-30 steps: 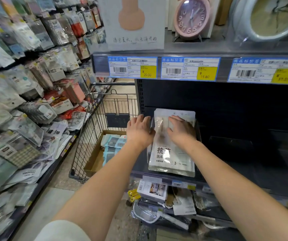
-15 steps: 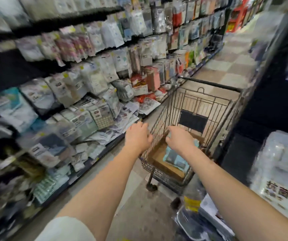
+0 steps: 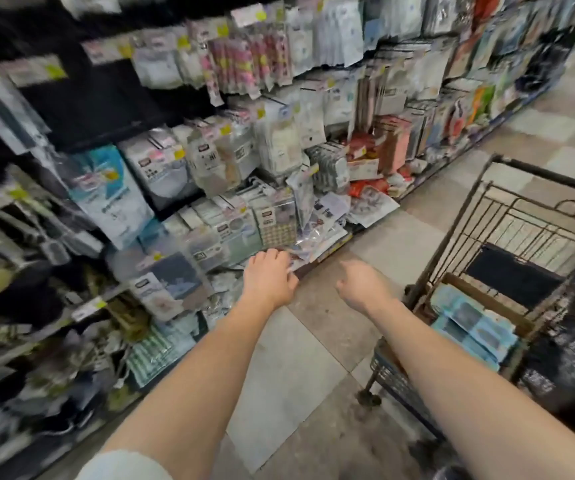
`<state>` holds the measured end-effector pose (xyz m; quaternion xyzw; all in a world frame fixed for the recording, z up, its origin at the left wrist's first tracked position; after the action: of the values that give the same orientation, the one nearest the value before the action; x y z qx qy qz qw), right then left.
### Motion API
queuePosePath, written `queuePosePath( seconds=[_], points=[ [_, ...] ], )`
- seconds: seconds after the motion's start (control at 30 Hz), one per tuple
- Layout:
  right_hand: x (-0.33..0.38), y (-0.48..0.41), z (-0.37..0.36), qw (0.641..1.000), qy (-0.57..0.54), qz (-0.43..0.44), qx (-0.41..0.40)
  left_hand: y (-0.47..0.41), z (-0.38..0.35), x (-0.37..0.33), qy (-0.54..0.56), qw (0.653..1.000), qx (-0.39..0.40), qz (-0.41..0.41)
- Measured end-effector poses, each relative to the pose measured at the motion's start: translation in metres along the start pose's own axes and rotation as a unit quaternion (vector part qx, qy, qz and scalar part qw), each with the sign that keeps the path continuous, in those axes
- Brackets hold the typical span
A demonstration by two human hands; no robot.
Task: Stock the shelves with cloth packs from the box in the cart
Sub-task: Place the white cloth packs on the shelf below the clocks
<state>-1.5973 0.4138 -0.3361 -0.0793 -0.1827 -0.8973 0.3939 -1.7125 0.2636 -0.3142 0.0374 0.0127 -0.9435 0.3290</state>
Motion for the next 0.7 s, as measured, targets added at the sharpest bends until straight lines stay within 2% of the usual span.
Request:
queuePosePath(
  seconds=[0.2, 0.4, 0.5, 0.7],
  points=[
    [0.016, -0.110, -0.026, 1.000, -0.015, -0.011, -0.007, -0.083, -0.037, 0.038, 0.007, 0.999, 0.043, -0.005],
    [0.009, -0.240, -0.027, 0.999, -0.032, -0.036, 0.008, -0.211, -0.063, 0.057, 0.011, 0.994, 0.102, -0.023],
    [-0.003, -0.286, -0.016, 0.998, -0.036, -0.058, 0.017, -0.274, -0.069, 0.053, -0.006, 0.990, 0.131, -0.050],
    [-0.048, -0.350, 0.024, 0.990, -0.034, -0.138, 0.011, -0.389, -0.073, 0.007, -0.012, 0.980, 0.138, -0.145]
  ],
)
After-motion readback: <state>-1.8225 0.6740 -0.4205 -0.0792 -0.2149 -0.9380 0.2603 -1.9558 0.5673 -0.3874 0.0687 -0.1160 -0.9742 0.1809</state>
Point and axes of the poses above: each hand's wrist, its own y-axis away from the middle knuckle, its own z-axis out of the back of the hand, x = y × z, the point moved 7 cm from there along -y, towards the middle knuckle, and after that the axes turned 8 degrees about -z, right-handed, at the moved point
